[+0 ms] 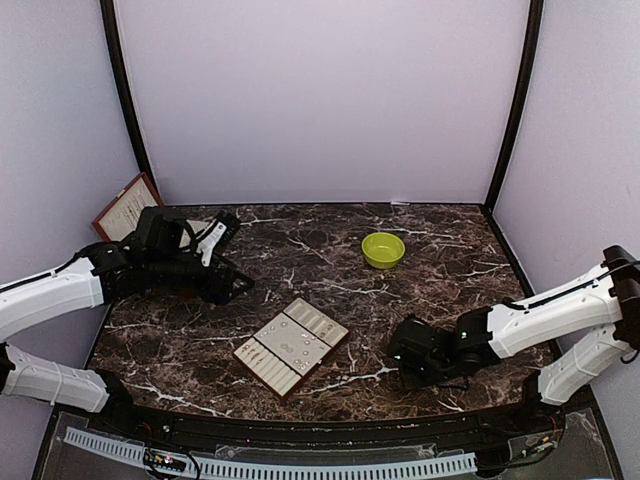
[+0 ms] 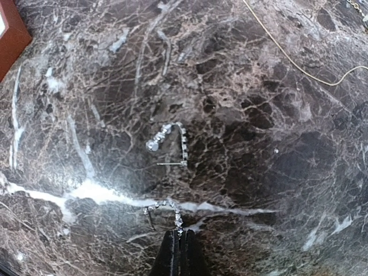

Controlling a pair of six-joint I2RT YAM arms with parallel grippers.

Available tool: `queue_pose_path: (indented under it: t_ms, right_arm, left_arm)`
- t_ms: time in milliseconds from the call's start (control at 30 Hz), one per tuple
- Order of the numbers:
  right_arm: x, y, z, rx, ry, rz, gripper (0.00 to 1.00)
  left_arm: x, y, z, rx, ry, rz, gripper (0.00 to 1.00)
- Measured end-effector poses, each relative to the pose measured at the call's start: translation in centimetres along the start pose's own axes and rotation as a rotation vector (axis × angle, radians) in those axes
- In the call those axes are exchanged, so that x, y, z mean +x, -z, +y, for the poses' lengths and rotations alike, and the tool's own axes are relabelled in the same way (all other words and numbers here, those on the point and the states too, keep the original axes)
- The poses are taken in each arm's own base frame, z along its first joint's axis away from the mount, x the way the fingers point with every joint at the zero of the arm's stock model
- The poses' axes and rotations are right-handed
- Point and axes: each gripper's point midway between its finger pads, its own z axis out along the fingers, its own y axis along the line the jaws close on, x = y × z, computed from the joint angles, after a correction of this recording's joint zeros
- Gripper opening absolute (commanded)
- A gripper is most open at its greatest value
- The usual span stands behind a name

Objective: Organize the mixed jewelry
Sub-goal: Pick up the earring from the center of the board, then pick up the earring holder from the compartment beneath the earring panel.

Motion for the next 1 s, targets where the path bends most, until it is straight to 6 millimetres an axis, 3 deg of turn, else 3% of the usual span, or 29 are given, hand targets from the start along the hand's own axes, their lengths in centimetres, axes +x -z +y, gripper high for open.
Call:
queue_pose_path:
  t_ms: [267,500,767,900,1000]
  right_arm:
    - [-1.4,0.2,0.8,-0.036,-0.019,-0.056,0.00]
    - [-4.3,1.8,1.4,-0.113,-0.087,-0.146,0.00]
    - [-5.3,2.7,0.7,-0.185,-0.146,-0.215,0.00]
    - [-5.2,2.6,0.3,-0.197,-0.158,-0.225,0.00]
    - [-5.2,2.7,0.2,-0.205,-0.162,-0.229,0.00]
  left_arm:
    - [1.5,-1.2,-7.1,0.097,-0.026,0.044,0.63]
    - [6.2,-4.0,-12.3,0.131,0.024,0.163,0.62]
    - [11.5,-7.5,-15.5,0.107,0.038,0.291,0.59]
    - [12.2,-8.7,-16.1,0.094,0.025,0.312,0.57]
    - [11.1,-10.0,-16.3,0.070,0.010,0.293,0.57]
